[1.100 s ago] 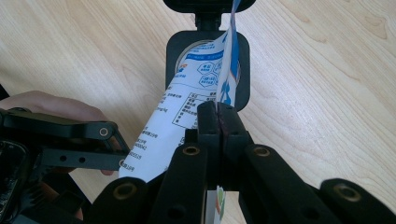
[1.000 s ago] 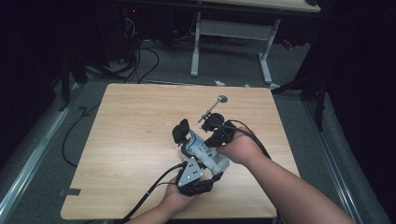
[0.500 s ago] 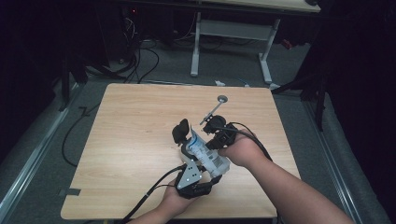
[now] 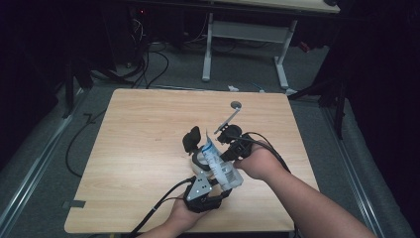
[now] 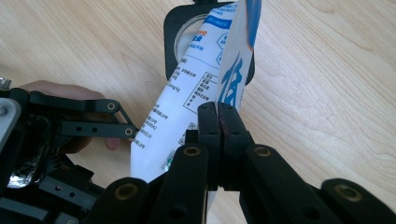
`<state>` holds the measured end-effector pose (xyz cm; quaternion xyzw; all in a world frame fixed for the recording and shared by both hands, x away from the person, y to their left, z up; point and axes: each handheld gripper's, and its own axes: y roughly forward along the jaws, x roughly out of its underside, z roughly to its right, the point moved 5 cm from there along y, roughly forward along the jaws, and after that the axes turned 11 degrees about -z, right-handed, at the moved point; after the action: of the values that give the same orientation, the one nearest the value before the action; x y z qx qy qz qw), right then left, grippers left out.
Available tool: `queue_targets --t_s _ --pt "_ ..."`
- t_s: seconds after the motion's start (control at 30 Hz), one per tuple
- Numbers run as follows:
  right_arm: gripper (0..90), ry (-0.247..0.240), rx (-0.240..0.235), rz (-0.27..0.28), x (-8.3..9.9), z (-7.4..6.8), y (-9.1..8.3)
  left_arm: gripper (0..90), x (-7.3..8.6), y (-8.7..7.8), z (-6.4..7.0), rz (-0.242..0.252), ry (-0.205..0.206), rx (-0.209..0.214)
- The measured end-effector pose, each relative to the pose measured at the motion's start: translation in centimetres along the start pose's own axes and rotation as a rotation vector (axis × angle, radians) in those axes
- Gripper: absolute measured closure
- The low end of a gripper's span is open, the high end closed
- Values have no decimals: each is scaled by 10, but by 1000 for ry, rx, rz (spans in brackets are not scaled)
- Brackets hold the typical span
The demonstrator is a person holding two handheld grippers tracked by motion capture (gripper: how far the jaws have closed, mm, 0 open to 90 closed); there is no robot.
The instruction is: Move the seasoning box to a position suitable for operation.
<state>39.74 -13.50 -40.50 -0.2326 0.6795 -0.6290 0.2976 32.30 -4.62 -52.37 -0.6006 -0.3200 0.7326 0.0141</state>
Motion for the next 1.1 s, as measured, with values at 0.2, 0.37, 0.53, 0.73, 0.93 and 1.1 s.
queue_targets --t_s 0.2,0.37,0.53,0.73,0.93,1.1 --pt "891 18 -11 -12 2 0 0 529 4 3 0 -13 -6 -1" --pt "895 29 -10 -17 4 -1 1 529 6 5 -2 -21 -12 -2" --pt "900 27 -11 -19 5 -1 2 530 6 6 -1 -24 -10 -2" --pt "900 20 -22 -14 7 0 1 530 7 6 -1 -27 -9 0" --pt "900 15 -31 -9 9 -1 -1 528 8 7 -1 -29 -11 2" --pt "900 7 -37 -4 11 -1 -3 526 8 7 -1 -28 -10 2"
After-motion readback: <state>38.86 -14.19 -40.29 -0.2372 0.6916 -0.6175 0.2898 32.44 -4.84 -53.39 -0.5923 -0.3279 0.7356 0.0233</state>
